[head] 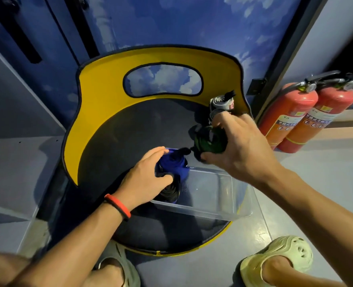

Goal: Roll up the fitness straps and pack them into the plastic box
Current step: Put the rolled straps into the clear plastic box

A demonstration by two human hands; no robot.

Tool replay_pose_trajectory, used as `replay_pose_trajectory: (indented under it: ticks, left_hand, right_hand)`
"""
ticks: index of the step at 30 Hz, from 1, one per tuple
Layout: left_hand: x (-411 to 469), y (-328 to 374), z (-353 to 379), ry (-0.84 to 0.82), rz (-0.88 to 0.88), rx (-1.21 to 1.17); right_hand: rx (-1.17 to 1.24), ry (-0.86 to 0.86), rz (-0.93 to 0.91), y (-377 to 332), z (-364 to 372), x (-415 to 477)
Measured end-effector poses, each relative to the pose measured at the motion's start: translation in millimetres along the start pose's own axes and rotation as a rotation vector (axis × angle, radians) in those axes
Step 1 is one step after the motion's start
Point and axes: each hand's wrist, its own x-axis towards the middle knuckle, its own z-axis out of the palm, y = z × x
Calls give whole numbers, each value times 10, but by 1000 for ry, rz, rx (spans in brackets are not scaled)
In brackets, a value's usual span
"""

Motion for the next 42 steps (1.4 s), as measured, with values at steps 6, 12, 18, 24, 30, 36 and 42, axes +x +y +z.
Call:
replay_pose_trajectory:
  ticks: [6, 12, 18, 24, 30, 36, 42]
  left_hand:
    - [-15, -5, 8, -12, 13, 3]
    - [-43, 5, 32, -31, 34, 8]
    - [-84, -7, 70, 54, 79, 70]
    - [-153, 62, 54, -90, 381, -49]
    - [-203, -5, 113, -200, 517, 278]
    - [-234, -34, 196, -96, 552, 346]
    - [-223, -26, 201, -106, 554, 363]
  right_hand:
    - [84, -260, -120, -66, 147, -325]
    - [129, -329, -103, -80, 568, -499]
    - [119, -329, -162, -13, 658, -528]
    - [335, -398, -96, 123, 641, -472]
    - [478, -426, 56, 241, 630, -409]
    - [114, -53, 76, 512, 461, -74]
    - [-237, -20, 139, 863, 530, 360]
